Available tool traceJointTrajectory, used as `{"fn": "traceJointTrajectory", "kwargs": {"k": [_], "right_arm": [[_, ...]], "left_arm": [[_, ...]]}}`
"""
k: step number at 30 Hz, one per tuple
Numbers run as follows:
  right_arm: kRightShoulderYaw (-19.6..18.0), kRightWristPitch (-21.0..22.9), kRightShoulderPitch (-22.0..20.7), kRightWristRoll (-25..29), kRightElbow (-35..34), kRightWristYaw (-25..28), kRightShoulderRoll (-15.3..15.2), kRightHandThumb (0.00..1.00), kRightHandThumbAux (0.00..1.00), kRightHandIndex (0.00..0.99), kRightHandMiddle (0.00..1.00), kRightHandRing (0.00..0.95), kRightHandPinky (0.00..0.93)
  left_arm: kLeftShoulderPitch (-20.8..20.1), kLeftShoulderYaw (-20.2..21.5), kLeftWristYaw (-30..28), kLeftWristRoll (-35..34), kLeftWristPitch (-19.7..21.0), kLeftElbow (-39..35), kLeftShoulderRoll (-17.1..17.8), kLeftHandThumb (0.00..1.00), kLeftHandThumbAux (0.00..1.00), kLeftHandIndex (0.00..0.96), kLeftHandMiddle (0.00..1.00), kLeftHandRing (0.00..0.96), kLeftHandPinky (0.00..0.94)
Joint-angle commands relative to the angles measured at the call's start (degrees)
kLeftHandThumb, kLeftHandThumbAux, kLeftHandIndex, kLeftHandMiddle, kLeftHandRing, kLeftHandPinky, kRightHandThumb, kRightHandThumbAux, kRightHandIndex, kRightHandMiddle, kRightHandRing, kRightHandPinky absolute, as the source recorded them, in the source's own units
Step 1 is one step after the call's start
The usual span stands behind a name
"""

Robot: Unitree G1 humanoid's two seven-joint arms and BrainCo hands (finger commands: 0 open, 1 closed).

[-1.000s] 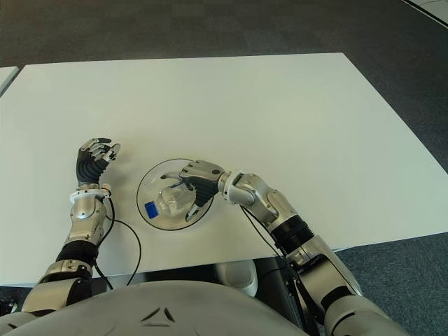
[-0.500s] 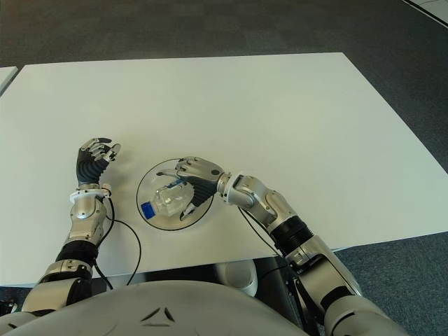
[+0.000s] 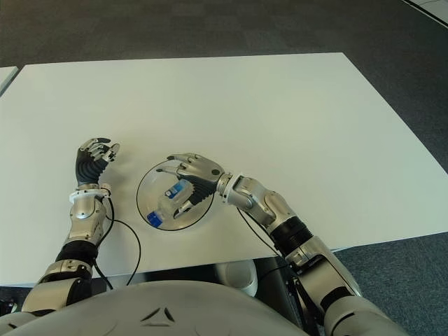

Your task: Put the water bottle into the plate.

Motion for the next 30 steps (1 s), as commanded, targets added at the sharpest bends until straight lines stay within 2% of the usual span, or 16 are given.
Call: {"fn": "traceJointTrajectory", "kwargs": {"k": [1,7,15,21,30], "right_arm": [[0.3,-0.3,0.2,-1.2,1.0,-2.6,0.4,0.238,0.324,0.0,0.0,0.0,0.0],[0.2,-0.2,0.5,-1.5,1.9,-6.2,1.0,0.27,0.318,0.0,0.0,0.0,0.0],[-0.3,0.6,1.2,0.4,1.3,-5.8,1.5,0.264,0.358,0.0,0.0,0.0,0.0],[-1.3,1.6,2.2,3.2,-0.3,-3.5,1.7,0.183,0.404,0.0,0.0,0.0,0.0],[-3.5,3.1,4.1,5.1,-2.1,-5.1,2.8,0.07,0.476,0.0,0.0,0.0,0.0]], "left_arm": [[0.1,0.3,-0.1,-0.1,0.4,0.8,0.1,0.707,0.713,0.434,0.639,0.616,0.589],[0.1,0.0,0.2,0.6,-0.1,1.1,0.4,0.708,0.713,0.434,0.633,0.61,0.579],[0.1,0.3,-0.3,-0.2,0.6,0.9,0.2,0.707,0.714,0.434,0.641,0.622,0.601],[0.0,0.2,-0.6,-0.4,-0.3,1.1,0.1,0.707,0.714,0.434,0.65,0.629,0.607],[0.2,0.2,-1.1,-1.1,0.6,0.6,-0.1,0.707,0.714,0.433,0.638,0.618,0.583]]}}
